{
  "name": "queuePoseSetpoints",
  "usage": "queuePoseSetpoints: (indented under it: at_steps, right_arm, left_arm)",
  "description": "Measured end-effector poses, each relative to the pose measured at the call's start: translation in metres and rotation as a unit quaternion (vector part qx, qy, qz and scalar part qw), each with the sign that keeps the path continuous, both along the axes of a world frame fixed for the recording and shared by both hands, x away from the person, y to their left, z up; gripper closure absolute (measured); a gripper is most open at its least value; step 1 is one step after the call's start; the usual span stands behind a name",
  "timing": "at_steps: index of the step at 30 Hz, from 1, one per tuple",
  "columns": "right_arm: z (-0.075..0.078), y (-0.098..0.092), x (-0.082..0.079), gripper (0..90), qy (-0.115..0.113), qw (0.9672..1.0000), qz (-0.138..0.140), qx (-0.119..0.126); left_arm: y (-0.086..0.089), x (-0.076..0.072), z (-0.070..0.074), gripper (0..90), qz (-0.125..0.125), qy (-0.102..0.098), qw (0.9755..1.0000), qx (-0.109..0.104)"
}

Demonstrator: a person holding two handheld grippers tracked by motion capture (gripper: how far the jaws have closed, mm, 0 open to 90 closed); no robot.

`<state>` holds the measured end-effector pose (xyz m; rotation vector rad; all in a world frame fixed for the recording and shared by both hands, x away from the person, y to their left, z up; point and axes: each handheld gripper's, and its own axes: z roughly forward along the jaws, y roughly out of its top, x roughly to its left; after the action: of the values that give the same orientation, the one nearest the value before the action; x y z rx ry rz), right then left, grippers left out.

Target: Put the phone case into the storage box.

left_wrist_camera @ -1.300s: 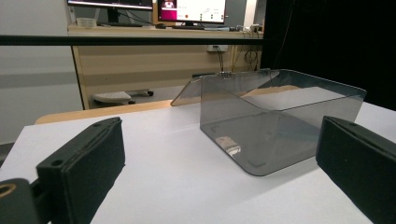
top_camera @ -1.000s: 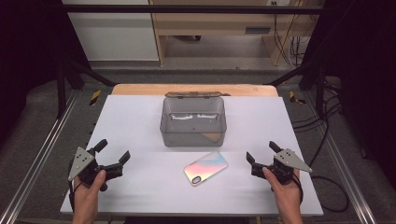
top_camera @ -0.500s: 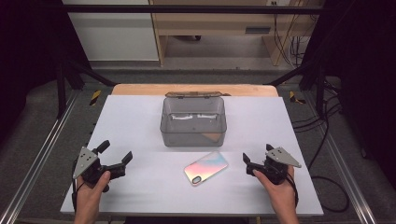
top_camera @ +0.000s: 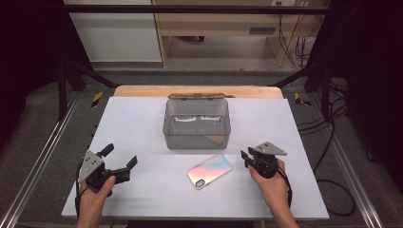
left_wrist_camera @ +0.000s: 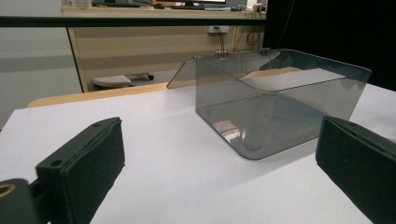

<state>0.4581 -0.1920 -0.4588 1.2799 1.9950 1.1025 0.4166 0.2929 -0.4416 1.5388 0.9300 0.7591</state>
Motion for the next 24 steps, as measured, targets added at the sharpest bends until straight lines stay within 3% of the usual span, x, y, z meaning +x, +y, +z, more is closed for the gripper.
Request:
queuePoseSetpoints:
  at_steps: [4,6,15,24]
  right_arm:
    - [-0.003,0.007,0.002,84.9,0.009,0.9999,0.014,-0.002]
    - [-0.008,0.014,0.005,89.7,0.027,0.9993,0.025,-0.003]
    - [-0.017,0.032,0.015,90.0,0.062,0.9974,0.038,-0.007]
    - [-0.023,0.039,0.017,90.0,0.081,0.9955,0.048,-0.014]
  left_arm:
    - [-0.001,0.0,0.0,1.5,-0.001,0.001,1.0,0.001]
    - [-0.002,0.0,0.0,1.5,-0.002,0.001,1.0,0.003]
    - [-0.004,-0.002,0.0,1.6,-0.005,0.0,1.0,0.007]
    - [-0.005,-0.001,0.0,1.6,-0.008,0.0,1.0,0.005]
